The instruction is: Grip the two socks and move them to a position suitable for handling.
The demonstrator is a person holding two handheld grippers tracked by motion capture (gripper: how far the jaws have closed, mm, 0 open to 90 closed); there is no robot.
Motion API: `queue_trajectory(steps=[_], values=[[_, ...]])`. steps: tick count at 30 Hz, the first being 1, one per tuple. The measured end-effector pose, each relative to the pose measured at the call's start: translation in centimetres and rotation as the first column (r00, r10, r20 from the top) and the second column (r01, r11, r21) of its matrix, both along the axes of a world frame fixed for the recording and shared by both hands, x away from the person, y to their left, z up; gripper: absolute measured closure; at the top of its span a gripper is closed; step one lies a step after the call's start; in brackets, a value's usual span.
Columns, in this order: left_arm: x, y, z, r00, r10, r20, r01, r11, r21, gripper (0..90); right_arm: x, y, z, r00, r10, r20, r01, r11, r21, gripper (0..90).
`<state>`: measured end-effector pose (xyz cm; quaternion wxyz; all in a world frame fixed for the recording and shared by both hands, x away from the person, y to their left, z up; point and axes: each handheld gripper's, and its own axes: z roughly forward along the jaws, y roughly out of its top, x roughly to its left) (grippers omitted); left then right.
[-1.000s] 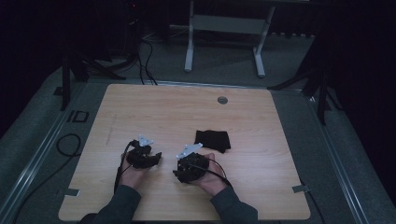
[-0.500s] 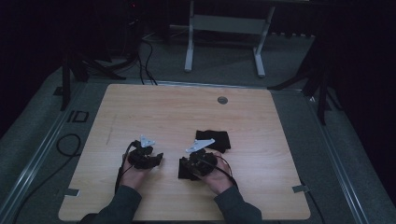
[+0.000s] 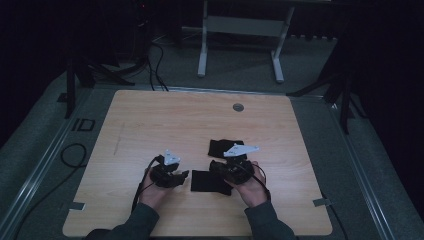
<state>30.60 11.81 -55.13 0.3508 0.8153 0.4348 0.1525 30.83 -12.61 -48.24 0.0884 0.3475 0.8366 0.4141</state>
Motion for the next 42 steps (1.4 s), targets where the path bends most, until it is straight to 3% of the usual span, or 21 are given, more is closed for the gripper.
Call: queue_trajectory(steps=[8,13,17,25,35,42], values=[[-1.3,-2.5,0.0,0.9959,-0.091,0.005,0.091,0.995,-0.042,63.7,-0.1,-0.4,-0.5,0.9999,-0.011,-0.01,0.011,0.9999,0.009,85.2],[-2.0,-4.0,-0.1,0.9858,-0.168,0.006,0.168,0.9851,-0.037,77.6,-0.2,-0.4,-0.7,0.9999,-0.011,-0.01,0.011,0.9999,0.012,85.3],[-2.3,-4.8,-0.5,0.9795,-0.201,-0.01,0.201,0.9793,-0.021,88.4,-0.3,-0.6,-0.6,0.9998,-0.02,-0.008,0.02,0.9996,0.019,85.3],[-2.1,-4.1,-0.6,0.9841,-0.175,-0.026,0.175,0.9845,-0.005,90.0,-0.3,-2.4,0.0,0.9978,-0.066,0.002,0.065,0.9971,0.039,85.2],[-1.5,-2.6,-0.5,0.9887,-0.146,-0.033,0.147,0.989,0.019,89.6,-0.5,-5.6,-0.7,0.9909,-0.132,-0.027,0.133,0.9908,0.027,84.2],[-1.1,-1.7,-0.4,0.9907,-0.132,-0.036,0.133,0.9908,0.028,88.6,-0.9,-8.5,-2.2,0.9793,-0.194,-0.058,0.191,0.9805,-0.044,83.8]])
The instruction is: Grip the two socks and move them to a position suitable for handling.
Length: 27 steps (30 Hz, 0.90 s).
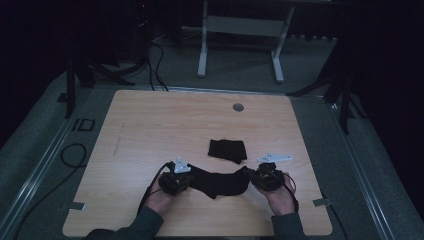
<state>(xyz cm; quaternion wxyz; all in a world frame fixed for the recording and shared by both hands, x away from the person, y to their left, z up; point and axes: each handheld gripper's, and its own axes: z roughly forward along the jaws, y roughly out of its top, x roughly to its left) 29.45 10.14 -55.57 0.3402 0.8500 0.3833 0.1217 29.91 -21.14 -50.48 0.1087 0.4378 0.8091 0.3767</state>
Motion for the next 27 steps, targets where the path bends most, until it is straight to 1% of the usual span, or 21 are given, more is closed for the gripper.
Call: queue_trajectory(steps=[3,5,6,8,11,12,14,15,18,26,27], values=[[-0.1,0.0,0.0,1.0,0.002,0.003,-0.002,1.0,0.0,88.6,0.0,-1.1,-0.5,0.9994,-0.031,-0.011,0.031,0.999,-0.033,79.9],[-0.1,0.0,-0.1,1.0,0.007,0.003,-0.007,0.9999,-0.009,88.3,0.1,-1.8,-0.6,0.998,-0.062,-0.006,0.062,0.9963,-0.06,75.2],[-0.1,0.1,-0.1,1.0,0.007,0.002,-0.007,0.9999,-0.011,88.1,0.1,-2.2,-0.5,0.9967,-0.081,-0.003,0.08,0.9949,-0.061,72.9],[-0.1,0.1,-0.1,1.0,0.006,0.0,-0.006,0.9999,-0.014,87.0,0.1,-2.8,-0.2,0.9947,-0.102,0.003,0.102,0.9937,-0.045,68.6],[-0.1,0.1,-0.1,1.0,0.002,-0.002,-0.002,0.9999,-0.017,85.6,0.2,-3.2,0.1,0.9934,-0.114,0.014,0.114,0.9928,-0.037,65.4],[-0.1,0.1,-0.1,1.0,0.003,-0.004,-0.003,0.9998,-0.022,83.3,0.3,-3.3,0.4,0.9924,-0.121,0.024,0.122,0.9921,-0.03,63.5],[-0.1,0.2,-0.1,1.0,-0.003,-0.004,0.003,0.9996,-0.026,82.5,0.3,-3.2,0.4,0.9924,-0.121,0.024,0.121,0.9923,-0.025,63.0],[-0.2,0.2,-0.1,1.0,-0.005,-0.003,0.004,0.9996,-0.028,81.3,0.4,-3.0,0.4,0.9937,-0.108,0.029,0.109,0.9937,-0.026,61.5],[-0.1,0.0,-0.1,1.0,-0.005,-0.002,0.005,0.9996,-0.029,80.0,0.5,-2.7,0.3,0.9952,-0.093,0.031,0.094,0.9952,-0.029,60.4],[0.0,0.0,-0.2,0.9999,-0.014,0.002,0.014,0.9994,-0.031,78.4,0.8,-1.7,-0.3,0.9973,-0.07,0.021,0.071,0.9967,-0.039,58.3],[0.0,0.0,-0.2,0.9999,-0.014,0.002,0.014,0.9994,-0.032,78.1,0.8,-1.4,-0.3,0.9979,-0.062,0.018,0.063,0.9969,-0.047,58.1]])
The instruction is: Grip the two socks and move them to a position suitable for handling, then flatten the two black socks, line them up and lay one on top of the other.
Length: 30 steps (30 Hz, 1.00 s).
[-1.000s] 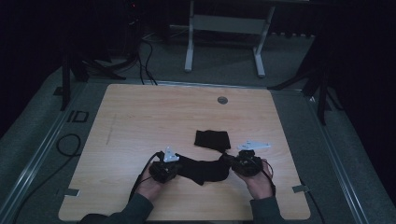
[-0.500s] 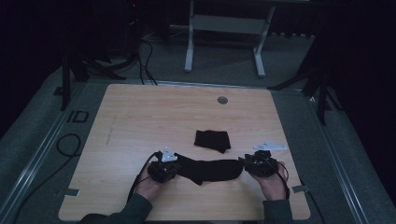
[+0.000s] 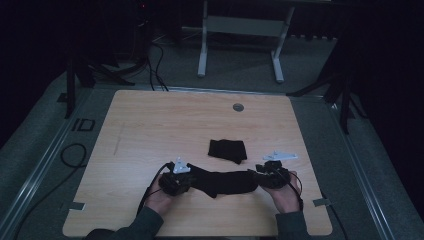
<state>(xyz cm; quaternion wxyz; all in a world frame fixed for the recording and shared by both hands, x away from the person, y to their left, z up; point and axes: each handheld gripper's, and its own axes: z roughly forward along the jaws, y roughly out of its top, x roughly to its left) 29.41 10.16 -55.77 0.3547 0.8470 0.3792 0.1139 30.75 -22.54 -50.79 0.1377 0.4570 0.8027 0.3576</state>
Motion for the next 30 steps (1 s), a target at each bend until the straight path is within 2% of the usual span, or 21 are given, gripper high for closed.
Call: queue_trajectory(steps=[5,11,18,22,30], values=[[0.0,0.1,0.0,1.0,-0.001,-0.004,0.001,1.0,-0.007,77.9,0.2,0.4,0.2,0.9999,0.013,0.006,-0.013,0.9999,-0.01,57.7],[0.0,0.0,-0.1,1.0,-0.004,0.0,0.004,0.9999,-0.01,77.0,1.1,1.9,0.9,0.9987,0.043,0.027,-0.042,0.9989,-0.021,56.9],[-0.1,-0.2,-0.1,0.9997,-0.01,0.022,0.009,0.9998,0.015,76.8,3.0,4.3,0.8,0.997,0.076,0.016,-0.075,0.9952,-0.062,57.6],[-0.1,-0.2,-0.1,0.9997,-0.011,0.021,0.01,0.9999,0.012,76.8,4.2,5.9,0.4,0.9951,0.099,0.004,-0.098,0.9902,-0.1,58.0],[-0.2,-0.4,-0.1,0.9994,-0.01,0.032,0.01,0.9998,0.017,76.5,6.6,8.9,-0.7,0.989,0.144,-0.033,-0.147,0.9802,-0.132,58.9]])
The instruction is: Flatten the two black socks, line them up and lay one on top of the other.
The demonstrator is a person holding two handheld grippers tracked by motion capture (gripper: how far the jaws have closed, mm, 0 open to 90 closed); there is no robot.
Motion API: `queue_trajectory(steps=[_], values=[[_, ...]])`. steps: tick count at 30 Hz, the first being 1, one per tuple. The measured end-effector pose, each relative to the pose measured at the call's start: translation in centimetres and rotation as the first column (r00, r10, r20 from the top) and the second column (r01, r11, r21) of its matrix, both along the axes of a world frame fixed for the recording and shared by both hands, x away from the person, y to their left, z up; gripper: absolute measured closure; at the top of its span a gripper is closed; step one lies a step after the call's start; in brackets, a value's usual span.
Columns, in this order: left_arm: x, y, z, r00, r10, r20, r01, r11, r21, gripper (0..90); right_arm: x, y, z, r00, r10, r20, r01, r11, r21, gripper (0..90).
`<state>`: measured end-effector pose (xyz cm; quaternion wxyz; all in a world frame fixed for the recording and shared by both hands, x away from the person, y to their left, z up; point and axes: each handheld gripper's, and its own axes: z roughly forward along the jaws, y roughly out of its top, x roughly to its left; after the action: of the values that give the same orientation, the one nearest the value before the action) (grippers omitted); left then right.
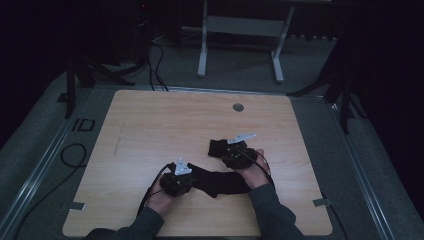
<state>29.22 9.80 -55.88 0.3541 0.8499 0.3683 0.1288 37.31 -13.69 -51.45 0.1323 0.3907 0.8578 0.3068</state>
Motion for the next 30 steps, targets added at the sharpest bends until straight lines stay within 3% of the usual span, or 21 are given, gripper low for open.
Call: queue_trajectory(steps=[10,14,19,23,25,30], values=[[-0.1,-0.1,0.0,1.0,0.001,0.007,-0.001,1.0,0.002,76.4,2.9,3.1,-1.2,0.9988,-0.004,-0.049,0.002,0.9992,-0.041,59.7],[-0.1,-0.2,0.0,1.0,-0.002,0.008,0.002,1.0,0.004,76.3,3.8,3.7,-2.1,0.9935,-0.057,-0.098,0.048,0.9944,-0.095,71.5],[-0.1,-0.2,0.0,1.0,-0.001,0.008,0.001,1.0,0.005,76.3,4.3,3.2,-2.0,0.9866,-0.09,-0.136,0.08,0.9937,-0.079,86.3],[-0.1,-0.2,0.0,1.0,-0.001,0.01,0.001,1.0,0.005,76.3,3.9,2.9,-1.9,0.9805,-0.099,-0.17,0.091,0.9944,-0.054,88.3],[-0.1,-0.2,0.0,0.9999,-0.002,0.011,0.002,1.0,0.008,76.3,3.4,2.9,-1.7,0.9768,-0.092,-0.193,0.09,0.9958,-0.019,88.3],[-0.2,-0.2,0.0,0.9999,-0.001,0.012,0.001,1.0,0.008,76.3,1.9,3.4,-0.8,0.9826,-0.046,-0.18,0.054,0.9978,0.039,88.0]])
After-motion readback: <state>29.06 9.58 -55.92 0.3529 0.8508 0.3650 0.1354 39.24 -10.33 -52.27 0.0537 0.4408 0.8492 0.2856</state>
